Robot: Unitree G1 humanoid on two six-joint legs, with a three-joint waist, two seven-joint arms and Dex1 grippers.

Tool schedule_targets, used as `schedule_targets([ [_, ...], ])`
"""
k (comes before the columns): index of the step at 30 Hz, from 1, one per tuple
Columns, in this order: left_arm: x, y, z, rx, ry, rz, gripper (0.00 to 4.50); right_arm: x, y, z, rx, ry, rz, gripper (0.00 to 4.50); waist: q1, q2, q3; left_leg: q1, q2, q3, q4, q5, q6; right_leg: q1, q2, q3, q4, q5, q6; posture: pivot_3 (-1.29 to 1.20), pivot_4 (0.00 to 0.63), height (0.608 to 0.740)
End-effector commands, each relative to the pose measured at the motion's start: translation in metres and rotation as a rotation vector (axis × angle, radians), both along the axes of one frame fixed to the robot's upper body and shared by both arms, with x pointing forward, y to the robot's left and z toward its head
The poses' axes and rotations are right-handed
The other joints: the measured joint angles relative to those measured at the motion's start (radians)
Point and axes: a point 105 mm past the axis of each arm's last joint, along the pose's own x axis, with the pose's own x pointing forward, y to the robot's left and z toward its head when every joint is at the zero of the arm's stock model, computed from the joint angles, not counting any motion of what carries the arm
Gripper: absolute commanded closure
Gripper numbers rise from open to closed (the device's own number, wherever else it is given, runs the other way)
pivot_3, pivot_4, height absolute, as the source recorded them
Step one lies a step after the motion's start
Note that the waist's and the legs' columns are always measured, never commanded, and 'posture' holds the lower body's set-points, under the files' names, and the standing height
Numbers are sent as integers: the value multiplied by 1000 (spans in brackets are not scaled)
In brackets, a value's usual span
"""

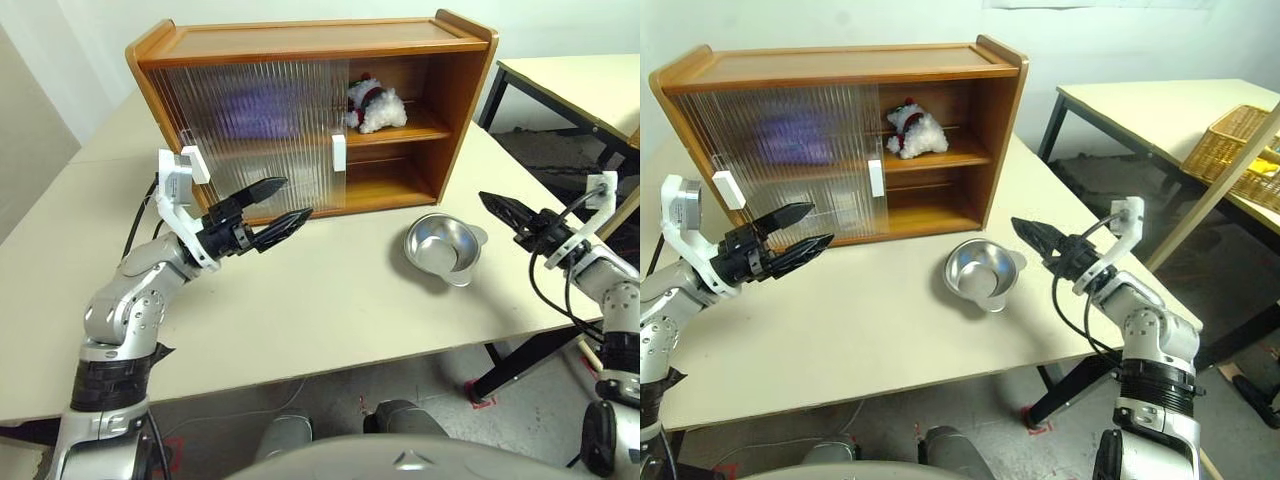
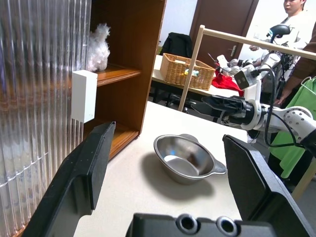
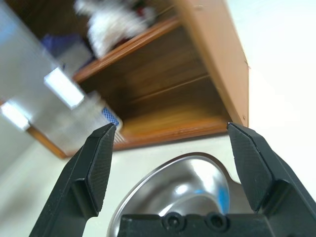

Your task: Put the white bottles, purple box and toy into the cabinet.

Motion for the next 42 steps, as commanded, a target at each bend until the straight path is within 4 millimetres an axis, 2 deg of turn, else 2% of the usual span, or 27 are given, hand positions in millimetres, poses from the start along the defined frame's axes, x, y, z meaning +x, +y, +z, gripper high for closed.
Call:
schedule_targets([
  [1,1,1,-3,9,11,7,0,4,-12,-7,184,95,-77,9,0,0,0,0,0,0,0,0,0,0,0,0,0,-1,0,-44,0,740],
  [7,-2,4,-4,11,14,21,0,0,-30,-21,416,211,-157,9,13,0,0,-2,-1,1,-1,-5,6,-1,0,1,0,-11,2,-22,5,740],
  [15,-5,5,-4,12,16,32,0,-16,-39,-47,516,321,-195,9,27,0,0,-2,-1,4,-1,-12,11,1,2,1,0,-15,11,-11,12,740],
  [22,-6,6,-3,13,17,38,0,-31,-25,-57,511,395,-149,9,32,0,0,1,-2,3,0,-12,11,4,3,0,1,-20,5,-5,18,740],
  [39,-6,6,-5,20,22,39,0,-39,2,-51,531,403,-117,9,32,0,1,0,-1,2,-2,-16,11,2,3,0,1,-23,3,-4,21,740],
  [42,-6,7,-5,20,22,40,0,-41,0,-51,535,408,-124,979,33,0,1,-1,-1,2,-2,-17,11,2,3,0,1,-24,4,-5,21,740],
])
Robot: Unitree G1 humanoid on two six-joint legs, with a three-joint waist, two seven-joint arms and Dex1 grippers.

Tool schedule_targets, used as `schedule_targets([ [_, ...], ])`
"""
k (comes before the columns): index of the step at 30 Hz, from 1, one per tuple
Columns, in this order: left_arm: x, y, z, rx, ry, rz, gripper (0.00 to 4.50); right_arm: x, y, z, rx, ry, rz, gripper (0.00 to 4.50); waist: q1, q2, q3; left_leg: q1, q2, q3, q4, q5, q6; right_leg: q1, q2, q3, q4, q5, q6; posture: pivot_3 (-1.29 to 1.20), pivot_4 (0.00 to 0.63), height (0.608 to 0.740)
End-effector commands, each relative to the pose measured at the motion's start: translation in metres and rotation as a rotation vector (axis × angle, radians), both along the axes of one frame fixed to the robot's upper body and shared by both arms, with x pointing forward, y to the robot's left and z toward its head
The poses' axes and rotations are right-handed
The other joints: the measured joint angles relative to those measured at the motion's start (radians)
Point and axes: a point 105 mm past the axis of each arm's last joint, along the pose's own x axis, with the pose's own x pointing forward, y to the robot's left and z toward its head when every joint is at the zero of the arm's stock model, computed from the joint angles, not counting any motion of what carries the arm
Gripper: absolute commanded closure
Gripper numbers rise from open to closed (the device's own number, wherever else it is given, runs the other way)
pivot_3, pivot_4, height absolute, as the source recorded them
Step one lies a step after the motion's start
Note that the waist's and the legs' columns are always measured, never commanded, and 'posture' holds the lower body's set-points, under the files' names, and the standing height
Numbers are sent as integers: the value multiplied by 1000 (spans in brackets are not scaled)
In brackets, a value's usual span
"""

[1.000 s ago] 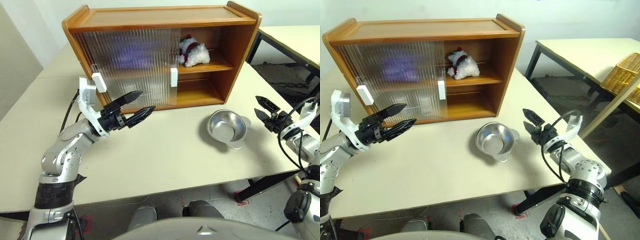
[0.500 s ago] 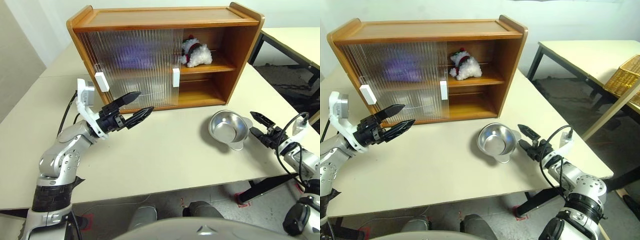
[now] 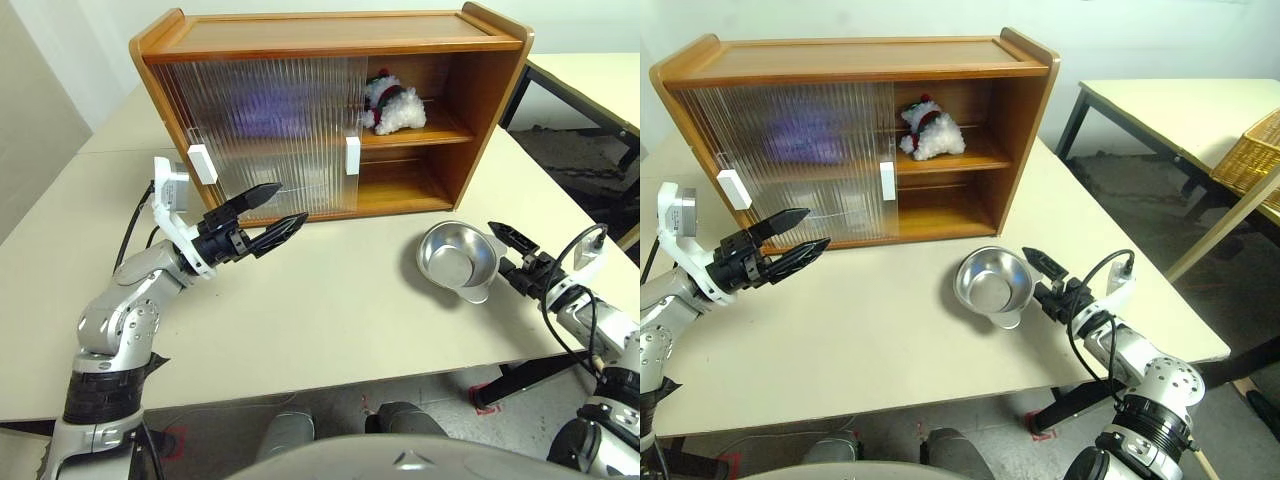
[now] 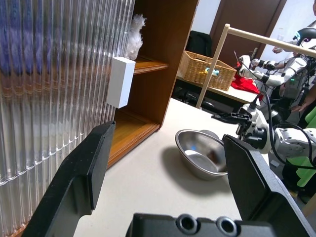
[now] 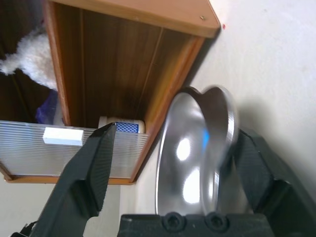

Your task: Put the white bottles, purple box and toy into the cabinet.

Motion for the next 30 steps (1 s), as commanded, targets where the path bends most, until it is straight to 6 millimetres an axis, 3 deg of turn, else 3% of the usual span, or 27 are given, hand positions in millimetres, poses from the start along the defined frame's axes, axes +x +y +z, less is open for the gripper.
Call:
schedule_targets([
  [1,0,2,0,14,0,2,0,-2,-3,2,1,-3,-5,1353,0,0,0,0,0,0,0,0,0,0,0,0,0,0,0,-4,21,740],
  [9,1,2,0,16,-2,0,0,-3,-13,1,-2,12,-14,4429,0,0,0,0,0,0,0,-1,0,0,0,0,0,-1,0,-8,18,740],
  [21,2,1,1,18,-6,-2,0,2,-14,-2,31,1,-4,4469,2,0,0,0,0,0,1,-2,1,0,0,0,0,-1,1,-9,14,740],
  [30,2,0,0,23,-6,-7,0,2,-1,13,157,-67,68,4469,1,0,0,0,0,1,1,-2,1,1,0,0,0,-1,2,-11,7,740],
])
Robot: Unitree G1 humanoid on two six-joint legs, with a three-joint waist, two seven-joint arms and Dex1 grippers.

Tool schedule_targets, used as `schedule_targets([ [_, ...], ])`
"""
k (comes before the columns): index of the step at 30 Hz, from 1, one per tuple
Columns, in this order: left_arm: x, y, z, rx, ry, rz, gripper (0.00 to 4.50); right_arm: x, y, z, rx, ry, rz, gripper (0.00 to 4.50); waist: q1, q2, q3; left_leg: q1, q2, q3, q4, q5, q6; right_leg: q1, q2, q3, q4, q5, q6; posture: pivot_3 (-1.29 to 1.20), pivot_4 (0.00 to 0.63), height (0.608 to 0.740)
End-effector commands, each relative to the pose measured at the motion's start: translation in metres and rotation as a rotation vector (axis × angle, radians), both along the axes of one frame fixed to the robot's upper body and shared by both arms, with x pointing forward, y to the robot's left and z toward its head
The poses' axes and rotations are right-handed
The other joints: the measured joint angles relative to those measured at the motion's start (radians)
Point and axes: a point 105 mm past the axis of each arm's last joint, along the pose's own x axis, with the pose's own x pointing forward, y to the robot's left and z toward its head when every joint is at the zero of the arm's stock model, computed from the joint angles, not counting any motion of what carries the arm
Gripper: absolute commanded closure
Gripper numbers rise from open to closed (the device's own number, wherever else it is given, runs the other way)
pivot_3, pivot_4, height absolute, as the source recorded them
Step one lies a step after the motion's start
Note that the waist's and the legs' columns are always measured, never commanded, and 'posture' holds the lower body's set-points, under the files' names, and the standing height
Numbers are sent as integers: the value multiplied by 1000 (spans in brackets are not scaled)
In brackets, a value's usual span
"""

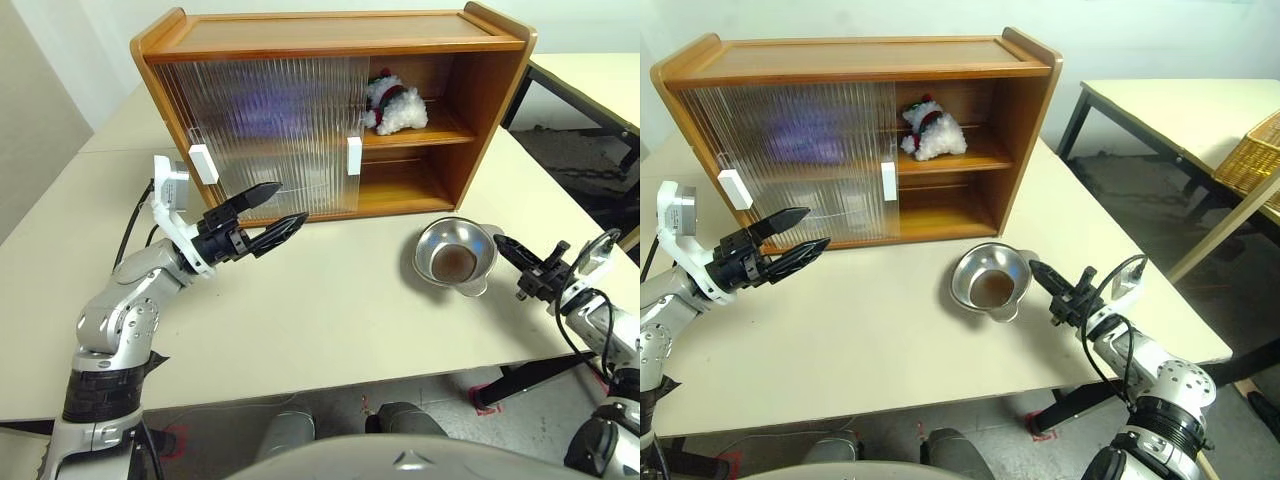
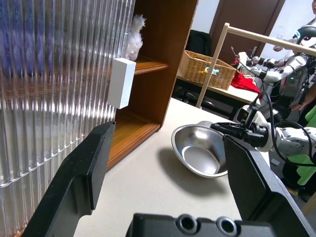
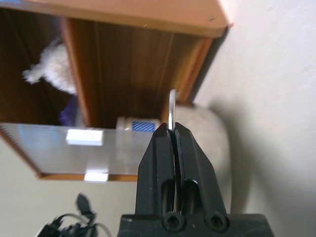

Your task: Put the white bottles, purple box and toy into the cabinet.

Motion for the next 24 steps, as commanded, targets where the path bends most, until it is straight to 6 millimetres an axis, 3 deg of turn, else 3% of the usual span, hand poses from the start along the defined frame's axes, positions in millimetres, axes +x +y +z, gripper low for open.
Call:
schedule_targets([
  [1,2,0,-1,17,-1,1,0,6,9,11,53,-45,23,4469,-1,0,0,0,0,0,0,0,0,0,0,0,0,0,0,-10,5,740],
  [8,1,-1,-2,27,-1,-4,0,19,23,18,107,-74,36,4469,-3,0,0,0,0,0,1,0,0,1,3,0,0,1,2,-7,1,740],
  [20,1,0,4,39,-12,5,0,74,46,15,222,-117,-85,4469,-3,2,-1,1,1,-1,1,0,1,-1,1,0,1,7,4,14,0,740],
  [24,-1,4,4,43,-11,19,0,90,56,24,264,-152,-105,4469,0,2,-2,1,2,-2,1,0,2,-1,2,-1,1,7,3,25,0,740],
])
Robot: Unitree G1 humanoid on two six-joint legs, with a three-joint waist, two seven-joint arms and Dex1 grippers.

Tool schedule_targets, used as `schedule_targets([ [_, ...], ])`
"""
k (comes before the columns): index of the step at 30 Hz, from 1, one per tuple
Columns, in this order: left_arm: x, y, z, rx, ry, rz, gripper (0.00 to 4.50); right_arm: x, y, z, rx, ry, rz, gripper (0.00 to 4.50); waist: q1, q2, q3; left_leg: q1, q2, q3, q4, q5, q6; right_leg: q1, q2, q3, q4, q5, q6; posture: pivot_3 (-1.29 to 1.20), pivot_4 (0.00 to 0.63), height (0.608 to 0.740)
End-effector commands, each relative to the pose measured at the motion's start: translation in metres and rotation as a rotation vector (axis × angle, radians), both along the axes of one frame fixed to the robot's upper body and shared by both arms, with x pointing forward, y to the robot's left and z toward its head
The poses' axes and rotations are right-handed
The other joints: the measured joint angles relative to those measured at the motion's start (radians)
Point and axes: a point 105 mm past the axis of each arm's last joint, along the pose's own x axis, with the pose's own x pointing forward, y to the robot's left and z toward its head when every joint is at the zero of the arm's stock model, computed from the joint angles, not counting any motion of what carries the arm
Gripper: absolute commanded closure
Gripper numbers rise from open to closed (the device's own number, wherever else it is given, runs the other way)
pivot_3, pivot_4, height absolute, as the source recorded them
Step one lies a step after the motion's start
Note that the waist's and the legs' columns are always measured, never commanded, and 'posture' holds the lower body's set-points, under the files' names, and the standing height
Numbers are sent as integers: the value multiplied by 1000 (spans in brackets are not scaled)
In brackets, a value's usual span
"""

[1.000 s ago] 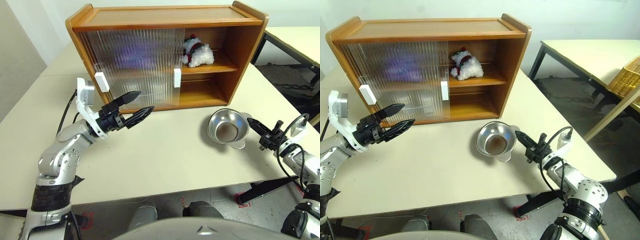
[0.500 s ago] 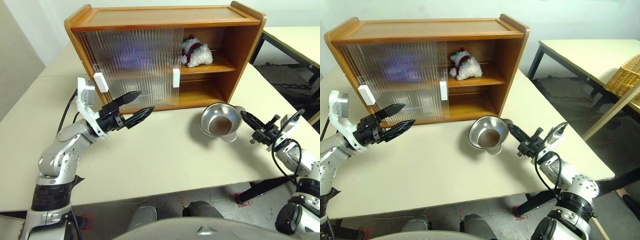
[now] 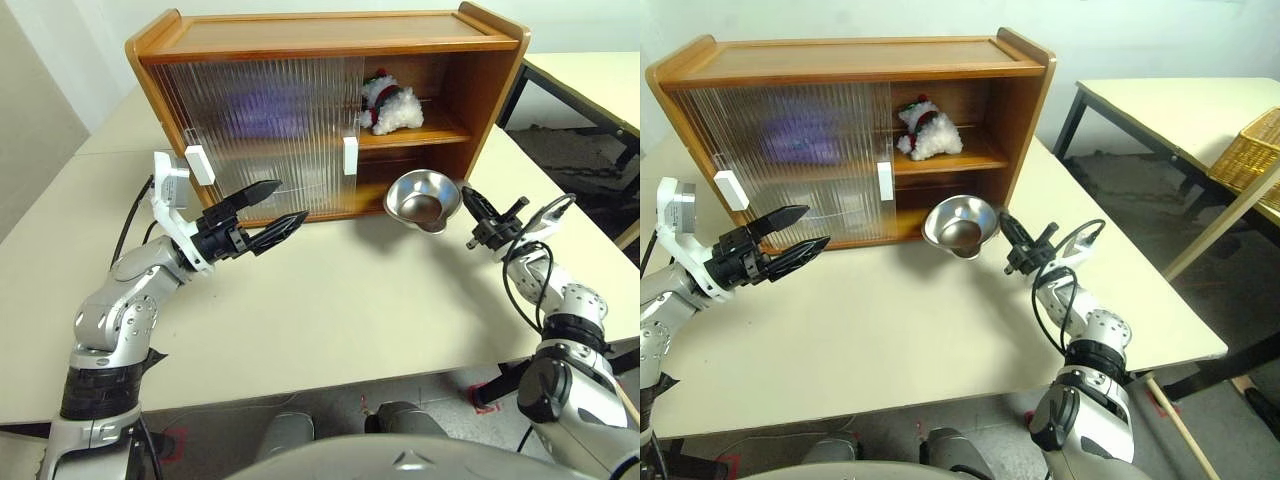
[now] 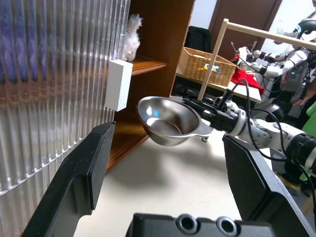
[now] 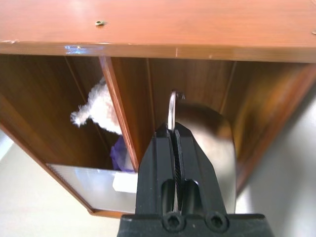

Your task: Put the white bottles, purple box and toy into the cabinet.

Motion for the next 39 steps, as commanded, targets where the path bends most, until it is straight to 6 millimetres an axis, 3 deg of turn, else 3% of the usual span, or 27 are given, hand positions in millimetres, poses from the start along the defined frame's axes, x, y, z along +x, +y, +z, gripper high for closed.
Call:
schedule_targets([
  [1,-3,4,1,19,-3,14,0,13,8,5,20,-23,-19,4469,1,0,0,0,0,0,0,0,0,0,0,0,0,0,-1,27,0,740],
  [22,-10,8,1,25,-1,57,0,57,45,10,57,5,-205,4469,27,0,0,0,1,-1,0,0,0,-1,0,0,1,3,-21,81,0,740],
  [32,-14,14,6,41,-9,73,0,67,60,-5,-19,112,-304,4469,30,0,0,0,4,-4,-1,0,0,-4,-1,0,1,5,-22,115,3,740],
  [39,-19,19,8,52,-9,92,0,65,59,-17,-76,149,-345,4469,44,0,0,-1,5,-5,-1,0,0,-4,-1,-1,2,5,-23,135,0,740],
])
